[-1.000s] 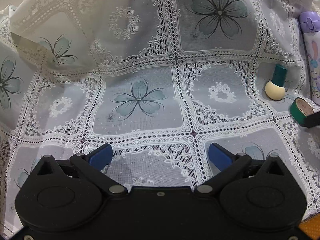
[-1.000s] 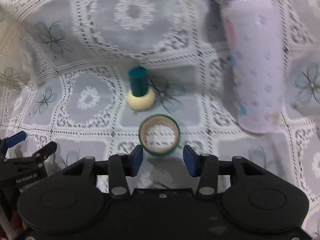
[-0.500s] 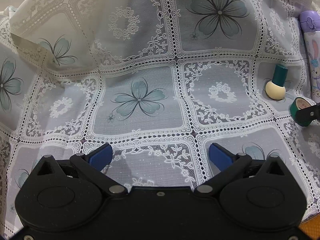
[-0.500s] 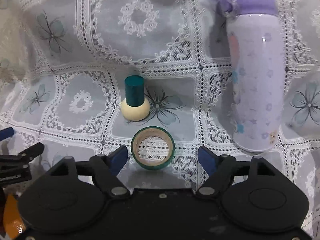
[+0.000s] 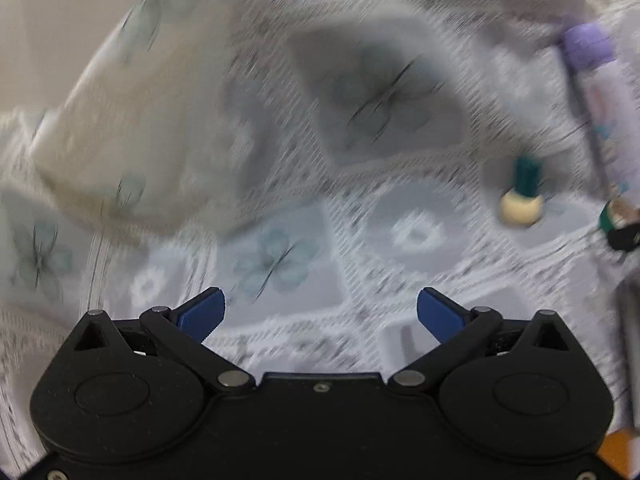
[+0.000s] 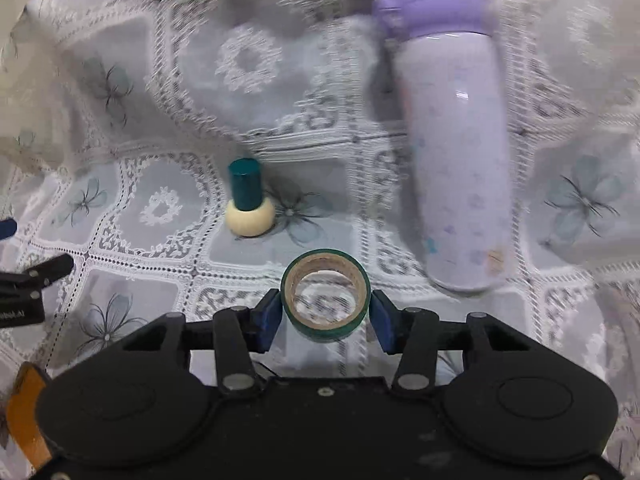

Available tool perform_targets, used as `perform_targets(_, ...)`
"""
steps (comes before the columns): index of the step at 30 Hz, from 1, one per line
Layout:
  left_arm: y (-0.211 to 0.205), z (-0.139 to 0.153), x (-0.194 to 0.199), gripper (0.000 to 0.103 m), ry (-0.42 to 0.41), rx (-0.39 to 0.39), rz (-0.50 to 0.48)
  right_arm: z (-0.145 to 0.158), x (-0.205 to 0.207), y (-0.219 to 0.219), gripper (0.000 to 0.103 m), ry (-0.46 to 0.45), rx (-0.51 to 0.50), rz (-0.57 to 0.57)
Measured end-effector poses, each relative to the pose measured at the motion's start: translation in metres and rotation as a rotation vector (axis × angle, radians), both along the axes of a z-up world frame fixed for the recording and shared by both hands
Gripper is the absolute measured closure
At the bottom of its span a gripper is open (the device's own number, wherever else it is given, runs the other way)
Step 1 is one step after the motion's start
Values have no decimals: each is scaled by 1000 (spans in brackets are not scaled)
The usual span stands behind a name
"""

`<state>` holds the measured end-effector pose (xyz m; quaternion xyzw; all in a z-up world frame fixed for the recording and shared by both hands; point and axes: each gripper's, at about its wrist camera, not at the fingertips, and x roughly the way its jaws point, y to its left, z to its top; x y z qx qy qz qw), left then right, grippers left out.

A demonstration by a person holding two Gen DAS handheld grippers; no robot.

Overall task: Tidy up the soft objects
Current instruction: 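Grasp the teal-capped foam stick with the left tool while the right tool holds the tape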

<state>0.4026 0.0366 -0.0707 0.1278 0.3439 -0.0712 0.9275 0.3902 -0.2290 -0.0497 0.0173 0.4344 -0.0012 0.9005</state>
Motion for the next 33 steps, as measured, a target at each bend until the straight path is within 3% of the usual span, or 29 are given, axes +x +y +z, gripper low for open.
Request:
perform_targets(5, -43, 32, -2, 4, -29, -46, -75, 0, -23, -19, 56, -23, 1, -25)
perform_targets(10, -92, 40, 15, 4, 26, -124, -111, -1, -38, -32, 56, -24, 27, -36)
perform_targets(19, -149, 12, 46, 4, 65, -50, -98, -5, -44, -49, 56, -26, 48, -54)
perform_targets(25, -124, 9, 61, 4, 88, -99, 15, -7, -49, -51, 56, -17, 56, -56)
perform_targets(30, -69, 8, 72, 4, 120, -179, 178, -8, -49, -45, 56, -19, 59, -46)
perform_targets(33, -46, 8, 69, 4, 124, -185, 215, -7, -48, -43, 56, -20, 60, -44)
